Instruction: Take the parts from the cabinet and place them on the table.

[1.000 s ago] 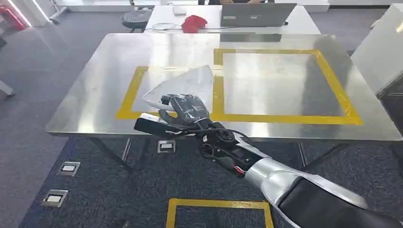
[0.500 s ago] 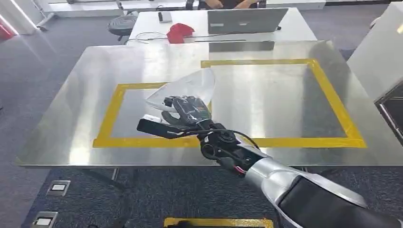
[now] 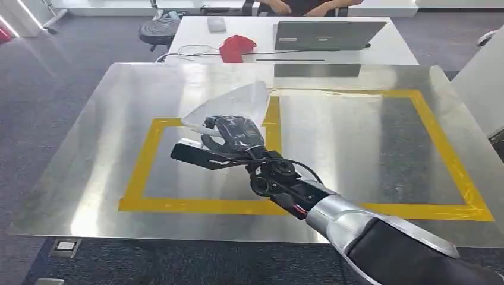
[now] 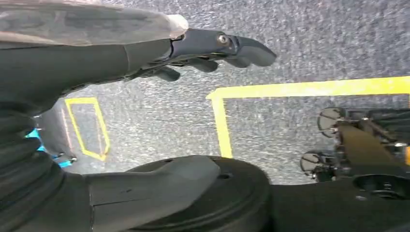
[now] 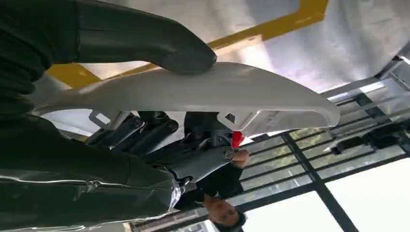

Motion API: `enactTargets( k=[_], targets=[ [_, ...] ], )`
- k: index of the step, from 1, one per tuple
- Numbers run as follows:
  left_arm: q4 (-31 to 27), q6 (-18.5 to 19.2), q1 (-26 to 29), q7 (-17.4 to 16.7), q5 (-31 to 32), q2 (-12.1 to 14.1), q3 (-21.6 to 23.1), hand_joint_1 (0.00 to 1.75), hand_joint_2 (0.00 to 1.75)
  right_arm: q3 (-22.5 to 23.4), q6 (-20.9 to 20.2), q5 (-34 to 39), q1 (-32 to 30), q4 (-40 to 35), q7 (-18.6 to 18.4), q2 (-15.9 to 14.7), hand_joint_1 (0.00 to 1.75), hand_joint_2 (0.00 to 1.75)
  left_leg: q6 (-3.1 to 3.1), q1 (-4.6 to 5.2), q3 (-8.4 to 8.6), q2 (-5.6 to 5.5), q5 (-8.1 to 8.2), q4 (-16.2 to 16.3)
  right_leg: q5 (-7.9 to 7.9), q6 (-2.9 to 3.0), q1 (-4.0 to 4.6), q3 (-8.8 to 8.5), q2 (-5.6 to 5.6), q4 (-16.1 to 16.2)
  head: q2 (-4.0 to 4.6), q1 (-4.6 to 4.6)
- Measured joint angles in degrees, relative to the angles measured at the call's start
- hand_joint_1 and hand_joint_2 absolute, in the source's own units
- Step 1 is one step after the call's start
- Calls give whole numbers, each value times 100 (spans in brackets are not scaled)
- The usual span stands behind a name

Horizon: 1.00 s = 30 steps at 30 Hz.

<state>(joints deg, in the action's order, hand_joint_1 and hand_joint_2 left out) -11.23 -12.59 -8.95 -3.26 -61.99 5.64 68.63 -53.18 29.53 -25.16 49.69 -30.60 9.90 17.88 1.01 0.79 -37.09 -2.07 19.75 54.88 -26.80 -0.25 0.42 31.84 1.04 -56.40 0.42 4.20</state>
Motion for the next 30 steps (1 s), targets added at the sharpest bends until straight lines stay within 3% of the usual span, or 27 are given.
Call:
enactTargets(
  k=[2, 4, 5, 6, 7, 9, 14, 23, 30],
  targets=[
    [0, 0, -1, -24, 0, 7, 2, 0, 175, 13, 2, 33, 28, -4, 11, 2, 175, 175, -39, -35, -31, -19, -4, -14, 31, 11, 2, 4, -16, 87, 0, -24],
    [0, -7, 17, -31, 20, 11, 11, 0, 175, 33, 2, 68, 41, -18, 35, 9, 175, 175, -111, -25, -18, -29, -2, -36, 54, 83, -9, -15, -17, 146, 0, -24],
    [0, -11, 22, -31, 37, 28, 24, 0, 175, 55, 2, 81, 58, -17, 57, 17, 175, 175, -26, -20, 8, -18, 69, -91, -17, -18, -5, -24, -3, 165, 0, -22],
    [2, -11, 32, -30, 42, 33, 42, 0, 175, 72, 2, 96, 67, -17, 68, 31, 175, 175, 33, -4, 20, -2, 49, -91, 38, -7, -17, -18, 1, 167, 0, -15],
    [2, -9, 38, -28, 44, 26, 48, 0, 175, 79, 0, 102, 71, -17, 74, 35, 175, 175, -3, -8, 26, 0, 40, -95, 26, 29, -4, -30, 1, 166, 0, -16],
    [2, -9, 39, -28, 50, 35, 63, 0, 175, 105, -7, 144, 67, -17, 96, 35, 175, 175, -59, -24, 35, -2, 0, -103, 29, 32, 12, -39, -7, 164, 0, -15],
    [2, -2, 51, -39, 52, 63, 87, 0, 175, 155, -24, 137, 66, -17, 116, 35, 175, 175, -76, -32, 48, -2, -8, -114, 32, 44, 19, -42, -2, 160, 0, -15],
    [2, -2, 39, 4, 52, 66, 138, 0, 175, -127, 4, -1437, -49, 103, -691, 122, 175, 175, -116, -34, 54, -3, 22, -115, 3, 72, 19, -54, -2, 164, 0, -18],
    [2, 15, 32, 13, 85, 63, 142, 0, 175, -418, -53, -1519, -255, 206, -805, 166, 175, 175, -114, -38, 57, -5, 28, -115, -1, 77, 18, -64, -4, 176, 0, -18]
  ],
)
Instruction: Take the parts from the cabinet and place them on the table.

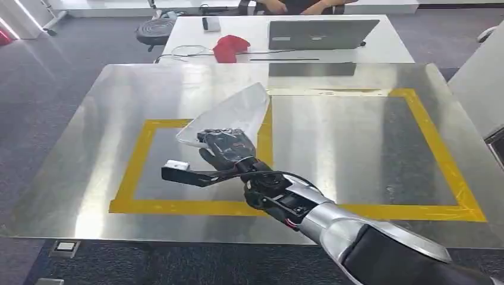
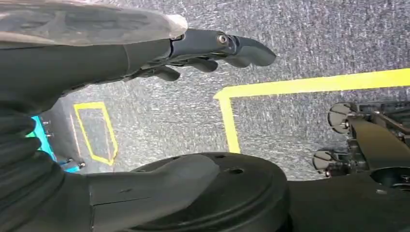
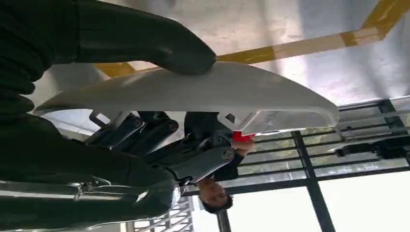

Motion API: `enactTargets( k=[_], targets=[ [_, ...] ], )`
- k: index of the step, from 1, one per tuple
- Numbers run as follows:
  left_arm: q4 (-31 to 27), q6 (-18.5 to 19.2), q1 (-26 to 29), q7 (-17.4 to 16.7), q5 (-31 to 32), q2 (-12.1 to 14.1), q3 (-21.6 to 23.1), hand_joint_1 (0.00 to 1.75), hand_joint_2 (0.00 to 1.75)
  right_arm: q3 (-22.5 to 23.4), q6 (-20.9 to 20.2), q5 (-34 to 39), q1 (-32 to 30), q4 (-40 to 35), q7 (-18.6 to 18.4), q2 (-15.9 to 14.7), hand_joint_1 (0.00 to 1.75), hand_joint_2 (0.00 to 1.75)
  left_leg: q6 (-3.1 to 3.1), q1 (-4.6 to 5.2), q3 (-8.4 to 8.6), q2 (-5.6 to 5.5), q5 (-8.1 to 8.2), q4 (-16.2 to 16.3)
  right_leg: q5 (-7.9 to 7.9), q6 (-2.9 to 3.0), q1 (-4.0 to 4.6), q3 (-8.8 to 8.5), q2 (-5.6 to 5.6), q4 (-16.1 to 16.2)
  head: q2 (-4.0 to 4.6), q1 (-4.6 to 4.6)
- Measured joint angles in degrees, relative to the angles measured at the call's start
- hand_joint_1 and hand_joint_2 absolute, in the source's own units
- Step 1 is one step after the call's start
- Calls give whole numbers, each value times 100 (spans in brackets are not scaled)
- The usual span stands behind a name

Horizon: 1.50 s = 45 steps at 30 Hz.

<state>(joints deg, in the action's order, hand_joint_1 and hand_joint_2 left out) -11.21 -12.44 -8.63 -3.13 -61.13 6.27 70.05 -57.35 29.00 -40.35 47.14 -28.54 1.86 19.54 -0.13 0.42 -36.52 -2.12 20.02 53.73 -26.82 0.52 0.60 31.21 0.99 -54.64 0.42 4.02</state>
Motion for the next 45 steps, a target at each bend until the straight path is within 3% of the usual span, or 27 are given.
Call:
enactTargets(
  k=[20, 21, 24, 25, 45],
  targets=[
    [0, 66, -66, -96, 131, -9, 42, 0, 175, -284, -28, -184, -240, 284, -57, 15, 175, 175, 1, -1, 4, 0, 1, 2, 1, -1, -3, -8, 0, 7, 0, 0],
    [0, 66, -71, -107, 133, -11, 42, 0, 175, -286, -31, -190, -244, 288, -48, 15, 0, 175, 1, -1, 4, 0, 1, 2, 1, -1, -3, -8, 0, 7, 0, 0],
    [0, 61, -92, -112, 138, -13, 48, 0, 175, -304, -39, -265, -268, 317, -31, 15, 0, 175, 2, -1, 5, 0, 2, 2, 1, -1, -2, -10, 0, 7, 0, 0],
    [0, 48, -97, -109, 138, -17, 59, 0, 0, -310, -39, -289, -275, 319, -22, 15, 0, 175, 4, -1, 6, 0, 3, 2, 1, -1, -2, -11, 0, 7, 0, 0],
    [0, -20, -86, -52, -48, -26, 96, 0, 0, -413, -81, -387, -286, 317, 44, 33, 0, 175, 5, -1, 15, 0, 6, 2, 0, -1, -2, -23, -1, 10, 0, 2]
  ],
)
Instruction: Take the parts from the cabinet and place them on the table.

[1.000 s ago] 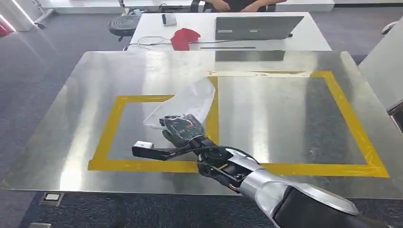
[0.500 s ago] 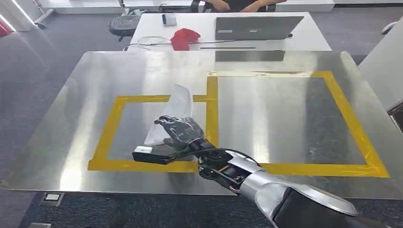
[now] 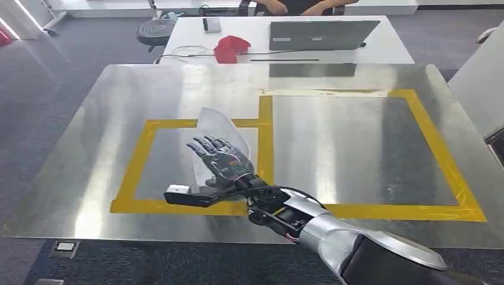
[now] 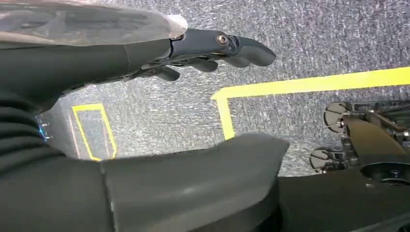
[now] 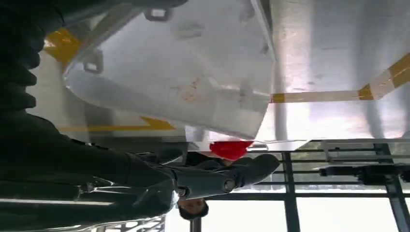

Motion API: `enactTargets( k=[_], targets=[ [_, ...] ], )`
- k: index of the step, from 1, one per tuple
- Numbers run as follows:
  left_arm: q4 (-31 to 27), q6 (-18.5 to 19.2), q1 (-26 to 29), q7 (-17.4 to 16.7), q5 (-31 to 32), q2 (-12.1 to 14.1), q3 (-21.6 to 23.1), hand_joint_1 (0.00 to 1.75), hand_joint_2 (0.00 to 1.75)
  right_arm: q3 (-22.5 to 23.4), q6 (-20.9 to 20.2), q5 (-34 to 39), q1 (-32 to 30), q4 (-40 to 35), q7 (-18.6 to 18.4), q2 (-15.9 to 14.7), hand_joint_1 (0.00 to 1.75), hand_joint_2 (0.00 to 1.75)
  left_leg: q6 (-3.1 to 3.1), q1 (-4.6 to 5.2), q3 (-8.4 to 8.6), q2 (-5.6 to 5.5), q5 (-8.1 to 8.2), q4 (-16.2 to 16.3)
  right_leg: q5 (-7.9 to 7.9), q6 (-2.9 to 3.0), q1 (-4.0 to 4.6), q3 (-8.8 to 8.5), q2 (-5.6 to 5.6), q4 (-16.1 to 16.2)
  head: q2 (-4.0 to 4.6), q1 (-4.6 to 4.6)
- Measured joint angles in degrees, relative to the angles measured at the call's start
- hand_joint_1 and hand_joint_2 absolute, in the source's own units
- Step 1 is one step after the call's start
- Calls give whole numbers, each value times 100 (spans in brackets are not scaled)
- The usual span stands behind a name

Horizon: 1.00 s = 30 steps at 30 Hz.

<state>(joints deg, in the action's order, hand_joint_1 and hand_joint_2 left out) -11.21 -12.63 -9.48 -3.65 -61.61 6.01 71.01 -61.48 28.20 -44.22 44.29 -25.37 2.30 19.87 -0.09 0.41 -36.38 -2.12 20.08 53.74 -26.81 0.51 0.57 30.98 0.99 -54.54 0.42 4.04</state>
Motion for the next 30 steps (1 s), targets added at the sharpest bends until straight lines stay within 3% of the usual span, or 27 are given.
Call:
enactTargets(
  k=[14, 16, 18, 19, 24, 30],
  targets=[
    [0, 2, 4, 2, -48, -11, 0, 0, 0, -72, -2, -20, 0, -13, 15, 28, 0, 175, 0, 0, 1, 0, 1, 0, 0, 0, 0, -2, 0, 1, 0, -2],
    [0, 7, 14, 11, -63, -11, 0, 0, 0, -50, 13, 507, -3, -57, 463, 33, 0, 175, 0, 0, 2, 0, 1, 0, 0, 0, 1, -4, 0, 1, 0, 0],
    [0, 22, 45, 48, -83, -11, 0, 0, 0, 132, -184, 1911, 3, -285, 1472, 33, 0, 175, 0, 0, 3, 2, 1, 0, 0, 0, 1, -3, 4, 1, 0, 0],
    [0, 24, 58, 61, -92, -11, 0, 0, 0, 269, -361, 2496, 15, -528, 1706, 33, 0, 175, -1, 0, 5, 3, 1, 0, 0, 0, 0, -2, 4, 1, 0, -2],
    [0, 2, 183, 186, -245, -7, 0, 0, 0, 879, -1030, 3996, 77, -2279, 1619, -175, 0, 175, -1, -6, 9, 2, 2, 1, -1, 0, -1, -3, 1, 2, 0, -2],
    [0, -20, 257, 245, -304, -4, -2, 0, 0, 1440, -1241, 4520, 54, -3811, 1624, -527, 0, 175, 0, -6, 15, 3, 8, 1, -2, -2, -3, -9, 4, 6, 0, -2]
  ],
)
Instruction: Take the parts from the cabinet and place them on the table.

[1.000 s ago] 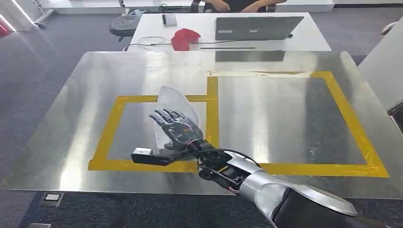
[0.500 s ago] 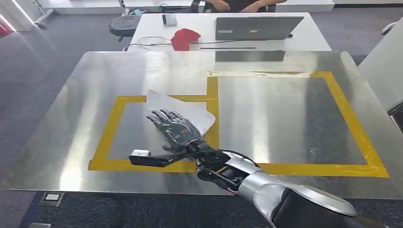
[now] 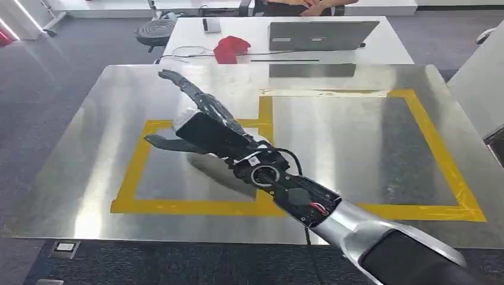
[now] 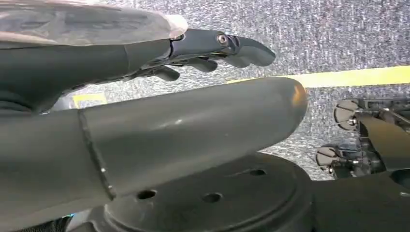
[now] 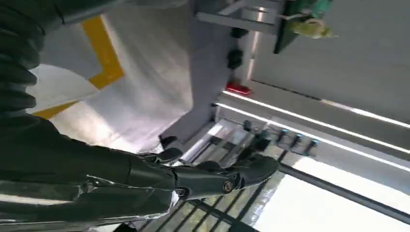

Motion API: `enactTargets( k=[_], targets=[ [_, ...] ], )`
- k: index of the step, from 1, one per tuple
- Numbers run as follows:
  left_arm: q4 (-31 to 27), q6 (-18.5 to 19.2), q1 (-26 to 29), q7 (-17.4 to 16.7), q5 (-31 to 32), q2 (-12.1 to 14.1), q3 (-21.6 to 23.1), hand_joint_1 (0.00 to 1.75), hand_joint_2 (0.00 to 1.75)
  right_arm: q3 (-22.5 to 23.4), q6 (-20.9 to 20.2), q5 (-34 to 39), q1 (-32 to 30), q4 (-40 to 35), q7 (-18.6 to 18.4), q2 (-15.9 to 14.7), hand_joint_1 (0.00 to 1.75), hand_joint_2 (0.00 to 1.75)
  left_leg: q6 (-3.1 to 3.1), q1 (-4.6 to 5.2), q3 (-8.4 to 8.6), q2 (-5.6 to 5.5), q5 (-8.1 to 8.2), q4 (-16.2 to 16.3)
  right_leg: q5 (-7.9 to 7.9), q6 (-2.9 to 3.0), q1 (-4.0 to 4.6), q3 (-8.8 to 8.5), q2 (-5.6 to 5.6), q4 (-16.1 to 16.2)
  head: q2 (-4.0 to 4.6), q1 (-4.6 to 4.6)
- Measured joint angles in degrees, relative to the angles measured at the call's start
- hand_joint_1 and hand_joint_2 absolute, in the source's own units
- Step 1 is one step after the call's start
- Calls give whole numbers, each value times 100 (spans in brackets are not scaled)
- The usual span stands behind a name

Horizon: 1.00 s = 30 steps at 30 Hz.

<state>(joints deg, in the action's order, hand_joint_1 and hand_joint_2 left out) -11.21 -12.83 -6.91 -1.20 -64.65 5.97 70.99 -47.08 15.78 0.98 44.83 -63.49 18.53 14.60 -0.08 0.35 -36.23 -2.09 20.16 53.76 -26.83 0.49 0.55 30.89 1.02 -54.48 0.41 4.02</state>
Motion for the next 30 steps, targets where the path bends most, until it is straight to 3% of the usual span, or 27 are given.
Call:
enactTargets(
  k=[9, 22, 25, 26, 30],
  targets=[
    [0, -42, -11, 37, -28, -2, -7, 0, 0, 223, -11, 61, -90, -886, 188, -210, 0, 175, 1, 0, 6, 0, 1, 1, 0, 0, 0, -8, 0, 1, 0, 0],
    [0, -46, -11, 37, -39, -2, -9, 0, 0, 269, -13, 83, -174, -1240, 199, -337, 0, 175, -1, 0, 8, 0, 2, 0, -2, -1, 1, -10, 0, 0, 0, 0],
    [0, -66, -11, 20, -61, -2, -13, 0, 0, 287, -11, 206, -214, -1249, 64, -385, 0, 175, 0, 0, 10, 0, 3, 0, -4, -1, 1, -10, -1, 1, 0, 0],
    [0, -79, -10, 17, -70, -2, -15, 0, 0, 315, -26, 333, -277, -1251, 57, -420, 0, 0, 3, -1, 13, 0, 5, 0, -5, -2, 0, -9, -3, 3, 0, 0],
    [0, -88, 11, -24, -182, -4, -37, 0, 0, 560, -361, 1120, -878, -1317, 414, -737, 0, 0, 14, -1, 37, -4, 18, 0, -14, -15, 1, -41, -9, 16, 0, 0]
  ],
)
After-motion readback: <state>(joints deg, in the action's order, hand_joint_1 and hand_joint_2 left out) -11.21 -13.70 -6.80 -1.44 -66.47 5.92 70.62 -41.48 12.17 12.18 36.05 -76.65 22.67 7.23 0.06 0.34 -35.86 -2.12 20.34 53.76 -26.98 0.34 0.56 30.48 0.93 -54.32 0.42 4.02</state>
